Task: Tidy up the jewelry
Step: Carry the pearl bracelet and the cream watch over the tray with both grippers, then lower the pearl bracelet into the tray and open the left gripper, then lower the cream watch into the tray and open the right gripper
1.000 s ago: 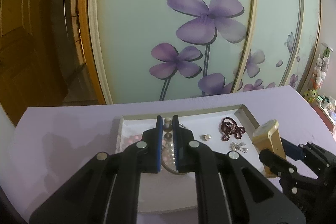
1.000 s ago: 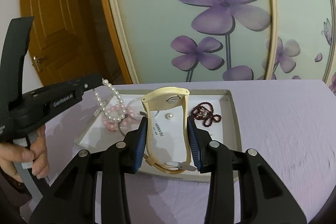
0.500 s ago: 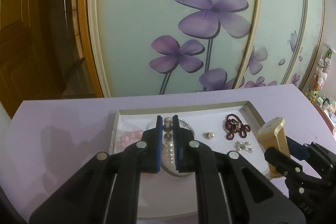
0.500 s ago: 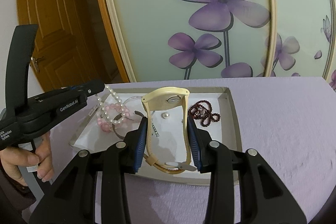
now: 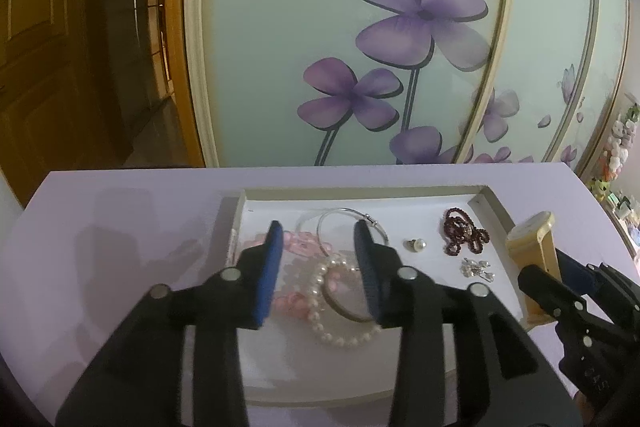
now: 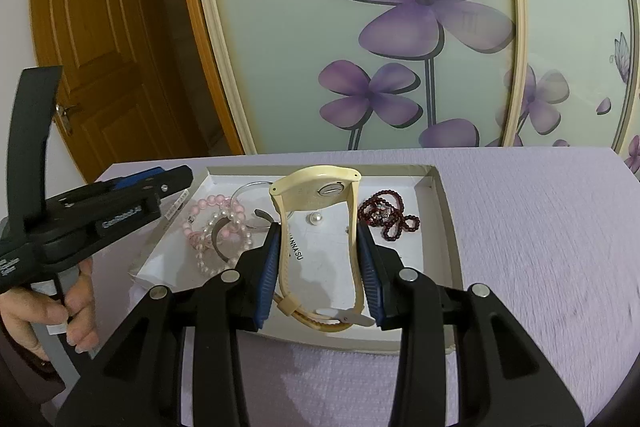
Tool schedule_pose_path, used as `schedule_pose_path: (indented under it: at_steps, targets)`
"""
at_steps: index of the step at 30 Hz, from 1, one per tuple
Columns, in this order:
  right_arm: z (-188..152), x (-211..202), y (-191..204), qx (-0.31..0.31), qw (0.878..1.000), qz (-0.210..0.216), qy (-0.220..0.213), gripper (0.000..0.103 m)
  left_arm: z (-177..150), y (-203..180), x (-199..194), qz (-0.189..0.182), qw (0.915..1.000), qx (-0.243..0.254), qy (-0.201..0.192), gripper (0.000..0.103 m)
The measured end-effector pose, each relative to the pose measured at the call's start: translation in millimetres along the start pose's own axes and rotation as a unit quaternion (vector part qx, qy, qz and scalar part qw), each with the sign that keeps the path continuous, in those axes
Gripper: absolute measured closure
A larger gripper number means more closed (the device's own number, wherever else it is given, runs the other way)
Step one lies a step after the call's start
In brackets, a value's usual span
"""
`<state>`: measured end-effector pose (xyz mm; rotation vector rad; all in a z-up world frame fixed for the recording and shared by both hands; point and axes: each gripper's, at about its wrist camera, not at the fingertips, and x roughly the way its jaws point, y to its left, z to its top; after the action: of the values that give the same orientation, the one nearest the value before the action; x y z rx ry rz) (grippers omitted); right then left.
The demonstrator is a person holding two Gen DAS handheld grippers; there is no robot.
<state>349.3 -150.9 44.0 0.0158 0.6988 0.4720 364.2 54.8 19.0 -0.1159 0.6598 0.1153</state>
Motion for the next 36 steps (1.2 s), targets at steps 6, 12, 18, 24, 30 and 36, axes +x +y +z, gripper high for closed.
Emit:
schedule_pose_path:
  at_steps: [6,12,18,24,30,36]
  targets:
    - [0.7,5.2,2.5,-0.002,1.000,-0.005,0.002,0.065,-3.1,7.6,-10.7,0.006,0.9999,-0.004,-0.012,0.047]
    - [3.5,18.1,0.8,0.007,1.000,-0.013,0.004,0.065,-3.4,15.7,-16.2,0.008,0.9997,-0.014,-0.020,0.038]
    - [3.9,36.6,-4.2,0.025,0.999,-0.021,0.016,0.064,-4.5,22.3,-18.4,0.010,0.9994,-0.020,-0.024,0.037]
    - [0.5,53.0,-3.9,0.025,0.999,-0.033,0.032,0.064,-5.7,23.0,-18.1,0.010,0.9995,-0.019,-0.024,0.037]
    - [-0.4,60.5,-3.8,0.025,0.998,-0.042,0.040,0.063,-7.6,25.1,-15.2,0.010,0.9996,-0.018,-0.021,0.037]
    - [0.2,65.2,-2.4,0.022,0.998,-0.049,0.044,0.061,-9.3,25.8,-14.4,0.010,0.9996,-0.019,-0.017,0.037]
